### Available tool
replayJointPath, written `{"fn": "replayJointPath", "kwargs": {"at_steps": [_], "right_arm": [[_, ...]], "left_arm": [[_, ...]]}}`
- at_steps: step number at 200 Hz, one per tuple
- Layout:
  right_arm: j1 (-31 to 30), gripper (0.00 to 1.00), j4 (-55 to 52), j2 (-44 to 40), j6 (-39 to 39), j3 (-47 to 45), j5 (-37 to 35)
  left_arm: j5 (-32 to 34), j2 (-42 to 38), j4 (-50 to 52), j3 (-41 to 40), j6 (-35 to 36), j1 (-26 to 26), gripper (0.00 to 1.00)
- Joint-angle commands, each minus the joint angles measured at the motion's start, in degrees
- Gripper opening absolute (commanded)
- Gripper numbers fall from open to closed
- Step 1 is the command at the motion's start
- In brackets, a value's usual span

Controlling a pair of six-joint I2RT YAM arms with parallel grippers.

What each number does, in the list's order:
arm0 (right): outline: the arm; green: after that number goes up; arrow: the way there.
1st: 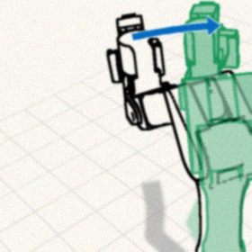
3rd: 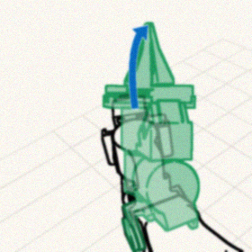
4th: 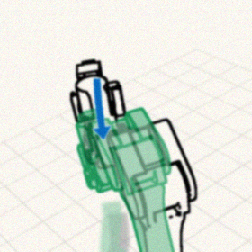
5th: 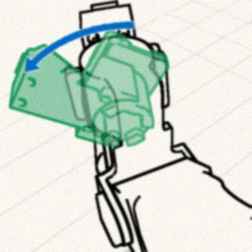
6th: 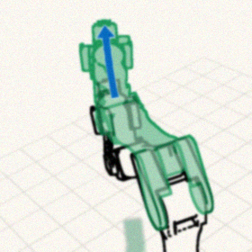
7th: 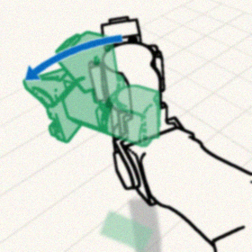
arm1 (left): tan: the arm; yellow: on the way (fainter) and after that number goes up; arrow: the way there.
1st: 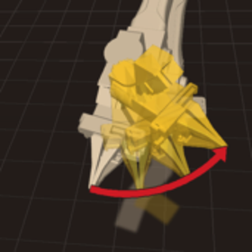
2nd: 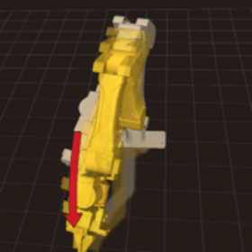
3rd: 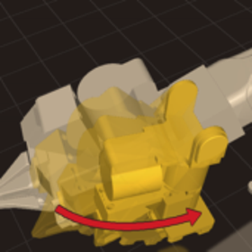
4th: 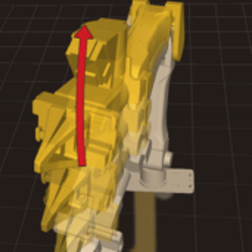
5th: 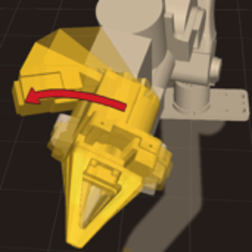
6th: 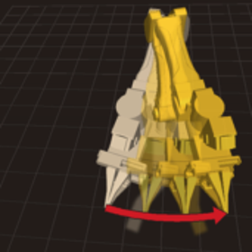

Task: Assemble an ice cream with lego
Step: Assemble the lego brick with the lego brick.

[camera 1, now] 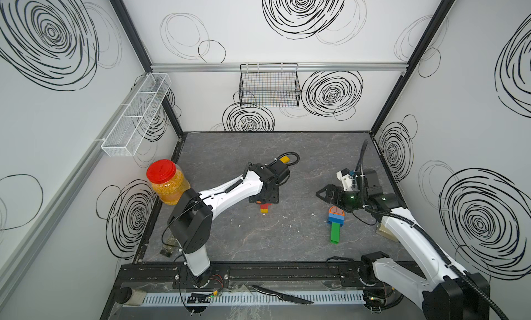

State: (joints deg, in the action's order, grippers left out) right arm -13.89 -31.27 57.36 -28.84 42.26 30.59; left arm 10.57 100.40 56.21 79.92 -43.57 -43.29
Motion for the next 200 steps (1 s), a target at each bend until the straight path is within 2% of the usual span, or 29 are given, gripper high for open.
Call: {"fn": "replayJointPath", "kwargs": {"at_steps": [1,47,106,160,200], "right_arm": [[0.28,1.00,-1.03,-0.76,0.80,1.07,-0.27],[0.27,1.00,-1.08,-0.67,0.92,1.33,-0.14],[0.35,1.00,-1.43,-0.41,1.22,1.95,-0.18],[0.38,1.00,-1.52,-0.32,1.50,2.48,-0.18],[0.31,1.00,-1.43,0.03,1.48,2.79,0.17]], "left_arm": [[0.91,0.37,3.03,-0.30,-1.08,0.48,0.75],[1.10,-0.16,3.15,0.23,-1.33,0.51,0.82],[0.89,-2.45,3.43,2.03,-1.96,0.42,1.00],[1.69,-9.39,4.50,2.54,-2.74,1.13,0.99],[-0.37,-17.40,1.70,-2.74,-2.41,7.10,0.99]]}}
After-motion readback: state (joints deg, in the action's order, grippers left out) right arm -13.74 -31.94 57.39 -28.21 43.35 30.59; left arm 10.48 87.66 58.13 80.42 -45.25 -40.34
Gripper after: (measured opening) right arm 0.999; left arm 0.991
